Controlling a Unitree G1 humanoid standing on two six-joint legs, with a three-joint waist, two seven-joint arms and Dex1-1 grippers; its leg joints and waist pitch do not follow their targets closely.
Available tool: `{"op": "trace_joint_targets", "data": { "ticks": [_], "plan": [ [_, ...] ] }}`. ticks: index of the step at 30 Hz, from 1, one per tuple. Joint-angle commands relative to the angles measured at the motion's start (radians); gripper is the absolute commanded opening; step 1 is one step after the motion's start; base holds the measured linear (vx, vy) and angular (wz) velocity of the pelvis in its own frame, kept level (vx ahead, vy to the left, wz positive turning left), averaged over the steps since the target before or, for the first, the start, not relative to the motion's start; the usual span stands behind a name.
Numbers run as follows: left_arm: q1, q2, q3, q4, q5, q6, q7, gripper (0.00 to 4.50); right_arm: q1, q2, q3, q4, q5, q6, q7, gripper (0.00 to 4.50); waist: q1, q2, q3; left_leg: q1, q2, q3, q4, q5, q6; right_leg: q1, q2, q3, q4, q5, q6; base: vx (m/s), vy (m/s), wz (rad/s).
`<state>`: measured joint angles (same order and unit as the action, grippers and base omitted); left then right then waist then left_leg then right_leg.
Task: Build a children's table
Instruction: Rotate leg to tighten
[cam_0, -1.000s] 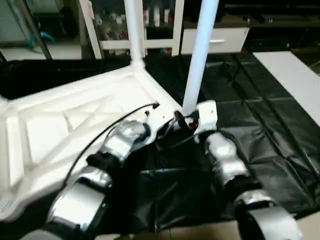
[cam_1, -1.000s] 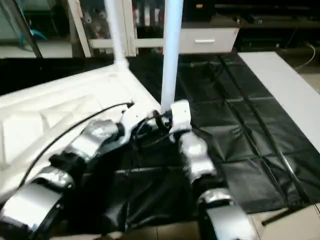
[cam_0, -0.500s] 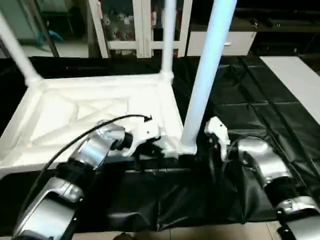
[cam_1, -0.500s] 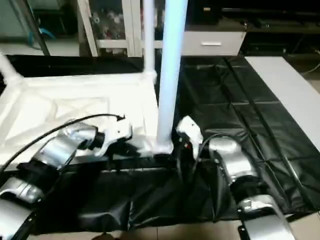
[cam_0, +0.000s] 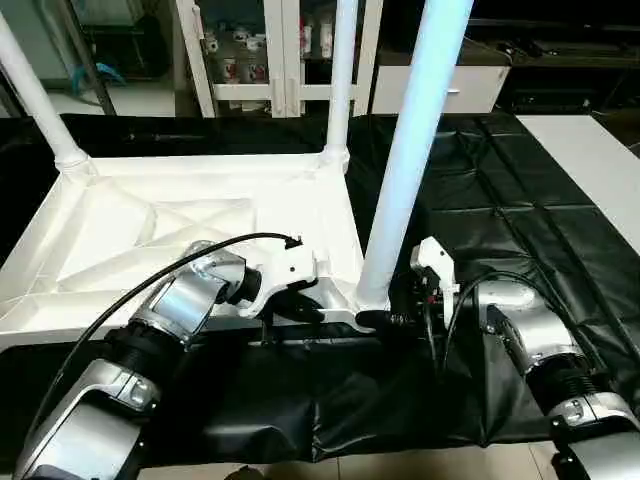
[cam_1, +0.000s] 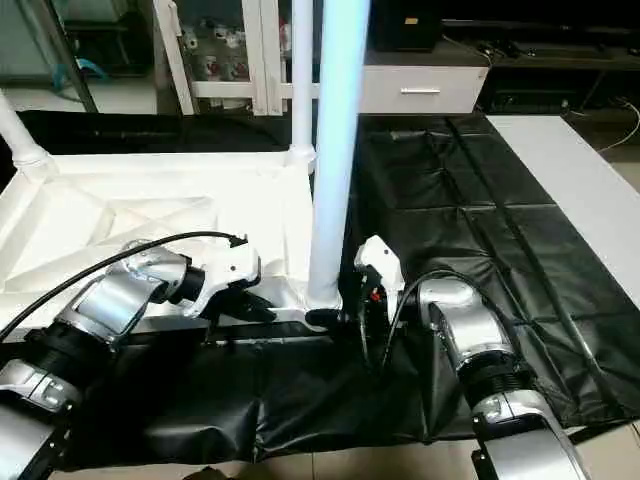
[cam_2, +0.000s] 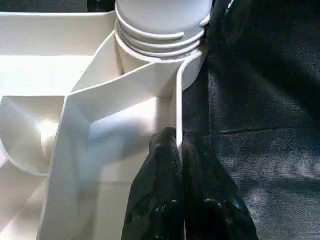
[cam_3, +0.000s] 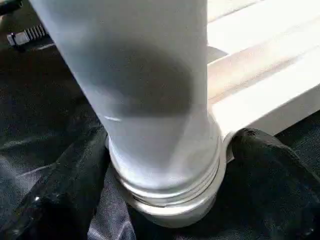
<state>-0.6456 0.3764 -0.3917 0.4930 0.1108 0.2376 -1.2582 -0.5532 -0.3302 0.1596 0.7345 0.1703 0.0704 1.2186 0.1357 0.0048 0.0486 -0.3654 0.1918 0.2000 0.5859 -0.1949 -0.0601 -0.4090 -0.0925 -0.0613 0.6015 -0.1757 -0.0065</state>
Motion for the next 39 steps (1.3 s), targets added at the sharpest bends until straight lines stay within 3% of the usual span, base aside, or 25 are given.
{"op": "trace_joint_targets", "data": {
  "ticks": [1,13,21,22,24,25,29,31,33,35,36,39],
  "plan": [
    [0.040,-0.016,-0.081,0.022,0.021,0.023,-0.034,0.00,-0.026,0.037,0.026,0.000,0.024,0.003,0.041,3.74,0.004,0.004,-0.064,0.011,0.046,-0.019,-0.070,-0.172,0.051,0.051,-0.062,0.037,-0.052,-0.114,-0.284,0.000,0.000,0.00],
    [0.041,-0.023,-0.085,0.021,0.034,0.024,-0.019,0.00,-0.028,0.048,0.016,0.037,-0.006,-0.071,0.037,3.28,-0.011,-0.008,-0.058,0.016,0.047,-0.021,-0.078,-0.231,0.028,0.050,-0.067,0.039,-0.065,-0.222,-0.261,0.000,0.000,0.00],
    [0.050,-0.025,-0.084,0.013,0.039,0.029,-0.011,0.00,-0.054,0.064,-0.008,0.074,-0.013,-0.141,-0.009,3.11,-0.016,-0.007,-0.056,0.015,0.047,-0.023,-0.081,-0.243,0.033,0.049,-0.068,0.039,-0.067,-0.248,-0.259,0.000,0.000,0.00],
    [0.051,-0.025,-0.083,0.014,0.041,0.028,-0.010,0.00,-0.060,0.068,-0.018,0.081,-0.005,-0.141,-0.007,3.64,-0.017,-0.010,-0.056,0.015,0.047,-0.023,-0.081,-0.246,0.033,0.050,-0.068,0.039,-0.068,-0.259,-0.256,0.000,0.000,0.00],
    [0.051,-0.024,-0.081,0.016,0.043,0.026,-0.009,0.00,-0.078,0.073,-0.042,0.082,0.025,-0.118,0.018,3.76,-0.018,-0.003,-0.053,0.016,0.048,-0.025,-0.084,-0.275,0.025,0.048,-0.069,0.040,-0.074,-0.317,-0.240,0.000,0.000,0.00],
    [0.051,-0.024,-0.081,0.015,0.042,0.027,-0.009,0.00,-0.081,0.073,-0.044,0.082,0.030,-0.109,0.028,3.82,-0.019,-0.005,-0.054,0.018,0.048,-0.025,-0.085,-0.279,0.024,0.048,-0.069,0.040,-0.075,-0.319,-0.238,0.000,0.000,0.00],
    [0.052,-0.023,-0.082,0.013,0.042,0.027,-0.014,0.00,-0.092,0.076,-0.039,0.094,0.024,-0.112,0.032,4.23,-0.016,-0.001,-0.059,0.021,0.050,-0.023,-0.082,-0.249,0.029,0.046,-0.066,0.040,-0.066,-0.246,-0.257,0.000,0.000,0.00],
    [0.053,-0.023,-0.084,0.009,0.042,0.029,-0.019,0.00,-0.102,0.082,-0.036,0.102,0.015,-0.128,0.027,4.41,-0.009,0.002,-0.063,0.025,0.051,-0.019,-0.077,-0.212,0.038,0.043,-0.064,0.039,-0.060,-0.165,-0.278,0.000,0.000,0.00],
    [0.054,-0.025,-0.085,0.011,0.043,0.028,-0.019,0.00,-0.108,0.084,-0.032,0.114,-0.001,-0.147,0.013,4.41,-0.004,0.001,-0.065,0.020,0.047,-0.017,-0.074,-0.165,0.049,0.048,-0.060,0.037,-0.050,-0.092,-0.291,0.000,0.000,0.00],
    [0.055,-0.027,-0.086,0.013,0.045,0.027,-0.015,0.00,-0.111,0.082,-0.020,0.132,-0.026,-0.166,0.007,4.41,-0.003,0.001,-0.063,0.018,0.046,-0.017,-0.074,-0.178,0.050,0.050,-0.062,0.036,-0.053,-0.106,-0.291,0.000,0.000,0.00],
    [0.055,-0.029,-0.086,0.015,0.046,0.027,-0.012,0.00,-0.111,0.080,-0.013,0.139,-0.038,-0.175,0.007,4.41,-0.003,-0.005,-0.062,0.018,0.046,-0.017,-0.075,-0.186,0.048,0.051,-0.064,0.036,-0.055,-0.124,-0.288,0.000,0.000,0.00],
    [0.055,-0.030,-0.085,0.015,0.049,0.028,-0.005,0.00,-0.112,0.073,0.002,0.155,-0.055,-0.188,0.018,4.41,0.002,-0.003,-0.060,0.020,0.048,-0.019,-0.079,-0.218,0.034,0.050,-0.067,0.038,-0.062,-0.200,-0.270,0.000,0.000,0.00]
  ]
}}
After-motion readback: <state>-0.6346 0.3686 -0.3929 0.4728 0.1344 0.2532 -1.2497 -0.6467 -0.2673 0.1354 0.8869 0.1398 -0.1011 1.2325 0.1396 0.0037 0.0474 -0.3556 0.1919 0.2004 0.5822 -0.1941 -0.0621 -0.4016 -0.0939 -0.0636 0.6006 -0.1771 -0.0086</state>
